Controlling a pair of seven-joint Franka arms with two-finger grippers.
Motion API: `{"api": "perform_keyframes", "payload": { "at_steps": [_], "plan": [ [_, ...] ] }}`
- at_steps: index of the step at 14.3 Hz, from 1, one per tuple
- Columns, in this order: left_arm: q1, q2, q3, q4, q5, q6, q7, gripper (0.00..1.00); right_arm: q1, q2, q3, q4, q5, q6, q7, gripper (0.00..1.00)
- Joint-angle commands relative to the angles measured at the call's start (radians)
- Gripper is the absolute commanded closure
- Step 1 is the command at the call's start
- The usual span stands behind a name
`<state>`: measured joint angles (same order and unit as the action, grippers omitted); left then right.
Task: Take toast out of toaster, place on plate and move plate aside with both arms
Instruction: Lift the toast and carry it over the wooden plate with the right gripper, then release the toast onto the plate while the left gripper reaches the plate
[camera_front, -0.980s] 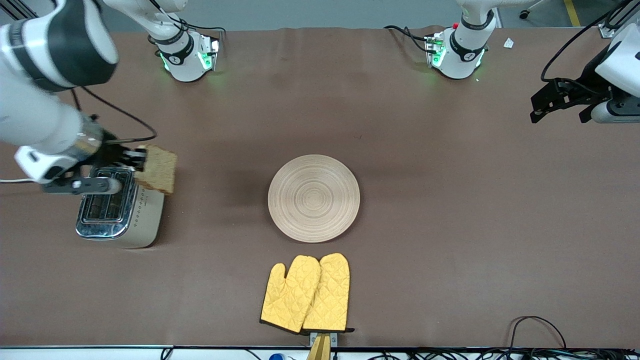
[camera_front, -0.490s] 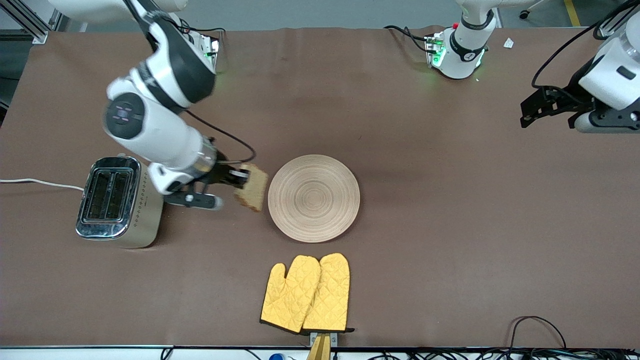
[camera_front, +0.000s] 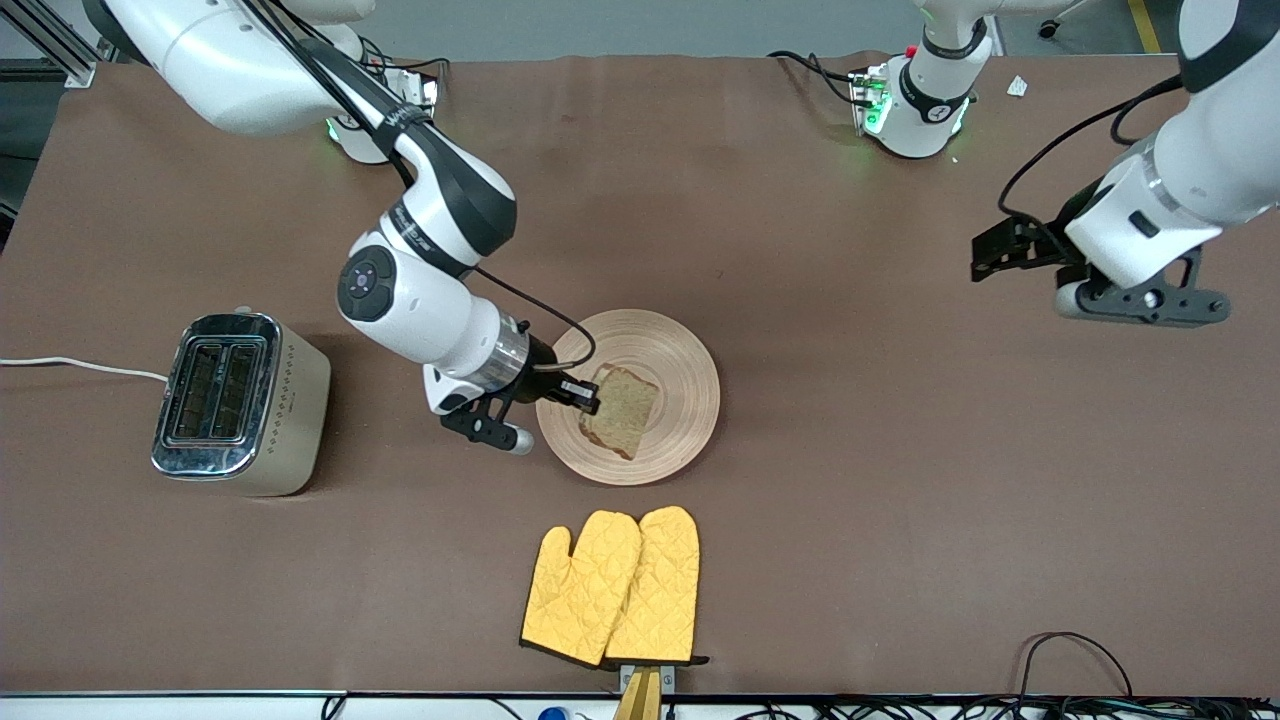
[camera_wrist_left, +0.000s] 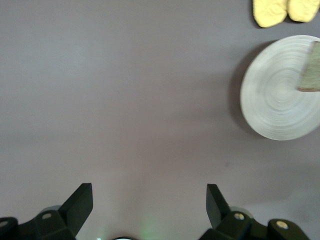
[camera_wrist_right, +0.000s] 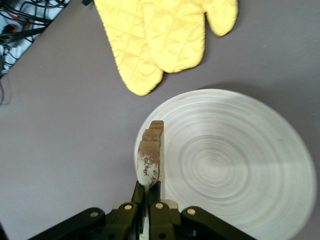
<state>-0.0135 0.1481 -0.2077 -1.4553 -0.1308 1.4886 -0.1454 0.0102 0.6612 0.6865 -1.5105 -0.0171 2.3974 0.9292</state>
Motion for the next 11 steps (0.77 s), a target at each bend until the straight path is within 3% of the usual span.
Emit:
{"api": "perform_keyframes", "payload": {
  "at_steps": [1,2,3,6,11],
  "plan": [
    [0.023,0.079,0.002,0.015,-0.114,0.009,-0.023,0.0,-0.009,0.006,0.021,-0.04,-0.006,0.058,0.031,0.58],
    [0.024,0.09,0.004,0.015,-0.118,0.009,-0.023,0.0,-0.009,0.008,0.021,-0.045,-0.006,0.059,0.031,0.25],
    [0.017,0.094,0.004,0.015,-0.116,0.009,-0.025,0.0,-0.007,0.008,0.021,-0.046,-0.007,0.06,0.028,0.0],
    [0.024,0.143,0.001,0.013,-0.14,0.009,-0.002,0.0,-0.009,0.006,0.021,-0.047,-0.009,0.052,0.025,0.0],
    [0.049,0.296,0.004,0.009,-0.321,0.06,0.222,0.0,-0.024,0.001,0.018,-0.04,-0.023,0.045,0.019,0.0]
  ]
}}
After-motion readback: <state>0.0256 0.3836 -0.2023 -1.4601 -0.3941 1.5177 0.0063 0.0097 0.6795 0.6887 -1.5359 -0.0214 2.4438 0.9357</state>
